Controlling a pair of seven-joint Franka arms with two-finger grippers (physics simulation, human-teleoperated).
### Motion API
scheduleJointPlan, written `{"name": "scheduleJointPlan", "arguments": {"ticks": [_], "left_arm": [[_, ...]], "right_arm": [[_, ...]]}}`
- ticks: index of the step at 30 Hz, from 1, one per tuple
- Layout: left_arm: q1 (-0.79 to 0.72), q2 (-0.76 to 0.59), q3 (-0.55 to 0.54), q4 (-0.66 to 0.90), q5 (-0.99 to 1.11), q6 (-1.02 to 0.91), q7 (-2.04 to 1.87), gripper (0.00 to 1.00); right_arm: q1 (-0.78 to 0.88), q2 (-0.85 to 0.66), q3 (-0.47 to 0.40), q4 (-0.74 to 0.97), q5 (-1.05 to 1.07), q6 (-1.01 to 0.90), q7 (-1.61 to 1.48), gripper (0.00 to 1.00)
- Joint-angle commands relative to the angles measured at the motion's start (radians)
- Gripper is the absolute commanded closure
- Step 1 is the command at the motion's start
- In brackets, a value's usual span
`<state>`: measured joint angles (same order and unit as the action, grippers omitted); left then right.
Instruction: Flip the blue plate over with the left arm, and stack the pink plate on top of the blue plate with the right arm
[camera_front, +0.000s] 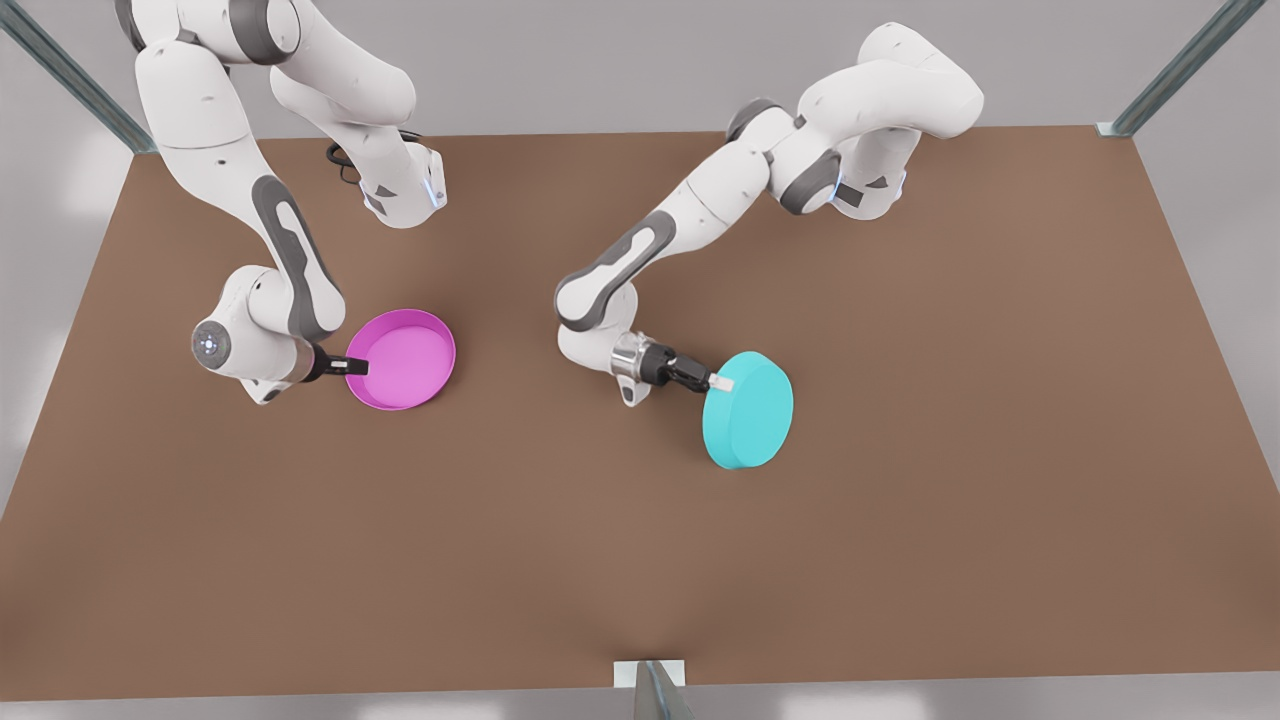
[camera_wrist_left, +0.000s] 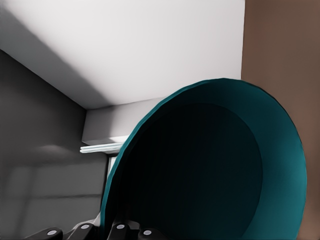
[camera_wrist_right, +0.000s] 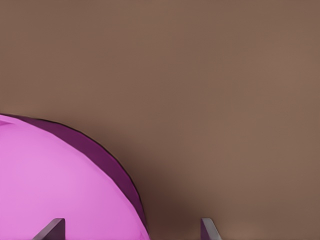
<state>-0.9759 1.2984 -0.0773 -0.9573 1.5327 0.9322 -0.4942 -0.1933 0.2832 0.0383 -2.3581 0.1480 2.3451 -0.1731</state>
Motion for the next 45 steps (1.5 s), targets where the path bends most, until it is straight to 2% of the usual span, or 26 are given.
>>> {"name": "scheduleJointPlan", "arguments": {"ticks": [1,2,3,8,12,16,20,22,27,28,29,30,32,34,36,37,38,39,40,41,42,43,45], "left_arm": [[0.000,0.010,0.004,0.000,0.000,0.004,-0.153,0.79],[0.000,0.010,0.005,-0.003,0.000,0.004,-0.158,0.58],[0.002,0.010,0.007,-0.008,0.000,0.011,-0.201,0.00],[0.003,0.018,-0.012,0.031,-0.013,0.034,-0.233,0.00],[0.016,0.013,-0.127,0.160,-0.241,0.108,-0.438,0.00],[0.060,-0.037,-0.127,0.210,-0.505,0.402,-1.030,0.00],[0.131,-0.110,-0.125,0.218,-0.651,0.678,-1.447,0.00],[0.149,-0.110,-0.128,0.238,-0.695,0.881,-1.716,0.00],[0.183,-0.140,-0.205,0.268,-0.707,1.129,-1.955,0.00],[0.253,-0.254,-0.308,0.272,-0.756,1.088,-1.976,0.00],[0.350,-0.372,-0.320,0.259,-0.844,1.025,-1.850,0.00],[0.404,-0.398,-0.315,0.258,-0.865,0.921,-1.631,0.00],[0.643,-0.415,-0.320,0.258,-0.976,0.680,-0.974,0.00],[0.860,-0.416,-0.317,0.256,-1.082,0.476,-0.387,0.00],[1.003,-0.442,-0.315,0.256,-1.083,0.294,0.090,0.00],[1.051,-0.503,-0.317,0.256,-1.086,0.150,0.302,0.00],[1.063,-0.565,-0.315,0.258,-1.100,0.052,0.408,0.00],[1.065,-0.681,-0.314,0.253,-1.106,-0.027,0.520,0.00],[1.072,-0.862,-0.268,0.125,-1.206,-0.038,0.583,0.00],[1.076,-0.976,-0.242,-0.005,-1.270,-0.010,0.600,0.00],[1.083,-1.085,-0.222,-0.160,-1.296,0.133,0.640,0.00],[1.080,-1.146,-0.176,-0.334,-1.351,0.250,0.695,0.00],[1.079,-1.134,-0.171,-0.340,-1.375,0.251,0.749,0.00]], "right_arm": [[0.000,0.002,0.000,0.000,0.002,0.016,-0.026,0.00],[0.002,0.004,0.000,0.000,0.002,0.016,-0.028,0.00],[0.002,0.005,0.002,0.000,0.002,0.017,-0.028,0.00],[0.002,0.005,0.002,0.000,0.002,0.017,-0.026,0.00],[0.005,0.028,0.002,0.003,0.002,0.036,-0.028,0.00],[0.005,0.037,0.002,0.003,0.002,0.048,-0.026,0.00],[0.006,0.048,0.002,0.005,0.002,0.062,-0.028,0.00],[0.006,0.050,0.002,0.005,0.002,0.063,-0.031,0.00],[0.002,0.048,0.003,0.003,0.002,0.062,-0.054,0.00],[0.002,0.048,0.005,0.003,0.002,0.062,-0.054,0.18],[0.002,0.048,0.005,0.005,0.004,0.062,-0.054,0.27],[0.002,0.050,0.005,0.005,0.007,0.062,-0.054,0.31],[0.009,0.050,0.006,0.006,0.025,0.062,-0.054,0.38],[0.008,0.050,0.008,0.006,0.035,0.062,-0.054,0.49],[0.005,0.050,0.008,0.006,0.047,0.062,-0.075,0.67],[0.005,0.051,0.008,0.006,0.099,0.062,-0.129,0.73],[0.000,0.057,0.008,0.006,0.120,0.062,-0.153,0.76],[0.000,0.057,0.008,0.006,0.122,0.062,-0.160,0.79],[0.000,0.057,0.009,0.006,0.122,0.060,-0.158,0.79],[0.000,0.054,0.009,0.006,0.122,0.059,-0.160,0.79],[0.002,0.050,0.011,0.006,0.124,0.054,-0.158,0.79],[0.000,0.042,0.023,0.006,0.153,0.045,-0.160,0.79],[-0.003,0.016,0.035,0.008,0.195,-0.006,-0.180,0.79]]}}
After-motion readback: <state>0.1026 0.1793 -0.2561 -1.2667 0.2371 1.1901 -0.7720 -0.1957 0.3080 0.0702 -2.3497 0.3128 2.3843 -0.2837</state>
